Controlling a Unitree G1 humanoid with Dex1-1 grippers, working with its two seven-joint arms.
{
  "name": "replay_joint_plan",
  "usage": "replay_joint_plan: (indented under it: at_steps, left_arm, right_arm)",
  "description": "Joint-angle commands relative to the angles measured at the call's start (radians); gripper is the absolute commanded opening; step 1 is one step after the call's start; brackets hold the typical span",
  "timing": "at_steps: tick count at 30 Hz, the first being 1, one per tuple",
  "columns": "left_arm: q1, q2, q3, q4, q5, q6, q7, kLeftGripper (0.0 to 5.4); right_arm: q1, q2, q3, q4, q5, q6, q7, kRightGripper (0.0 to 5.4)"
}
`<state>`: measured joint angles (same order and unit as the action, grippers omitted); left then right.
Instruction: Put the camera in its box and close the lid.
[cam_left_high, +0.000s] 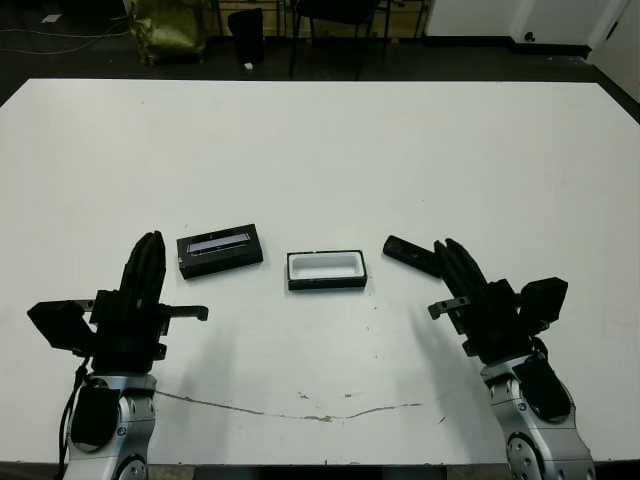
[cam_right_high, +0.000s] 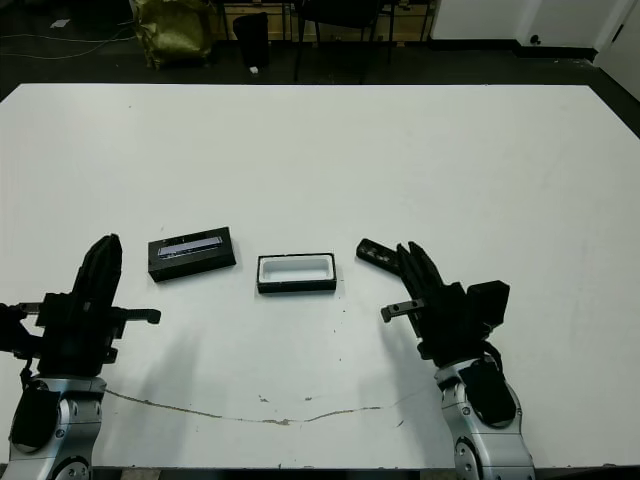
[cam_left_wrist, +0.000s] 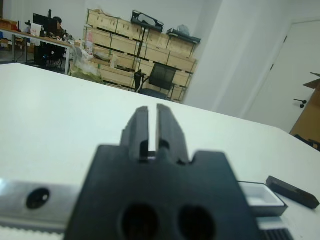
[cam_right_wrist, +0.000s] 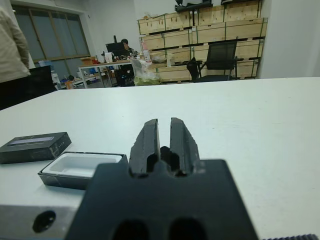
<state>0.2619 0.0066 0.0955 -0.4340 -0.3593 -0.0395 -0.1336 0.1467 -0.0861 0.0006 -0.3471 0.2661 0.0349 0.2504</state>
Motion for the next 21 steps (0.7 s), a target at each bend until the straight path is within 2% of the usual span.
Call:
replay_joint_plan:
  at_steps: [1,4,9,13,18,21]
  left_arm:
    - [0.015,0.012,0.004,-0.018,-0.017,0.039,0.0,0.03]
    - [0.019,0.011,0.003,-0.03,-0.031,0.065,0.001,0.03]
    - [0.021,0.007,-0.009,-0.01,-0.03,0.056,-0.017,0.03]
    - [0.026,0.006,-0.01,0.007,-0.021,0.033,-0.037,0.03]
    - [0.038,-0.01,-0.014,0.0,-0.015,0.029,-0.028,0.03]
    - [0.039,-0.017,-0.02,0.009,-0.011,0.011,-0.036,0.03]
  right_arm:
    - [0.02,0.001,0.014,-0.024,-0.026,0.029,-0.027,0.0]
    - [0.031,0.002,0.027,-0.04,-0.04,0.041,-0.044,0.0]
    - [0.024,0.005,0.016,0.019,-0.002,-0.014,-0.001,0.0]
    - [0.019,-0.007,0.006,0.02,0.009,-0.009,0.014,0.0]
    - [0.014,-0.065,-0.018,-0.083,0.013,0.094,0.009,0.0]
    - [-0.02,-0.123,-0.041,-0.105,0.02,0.116,0.047,0.0]
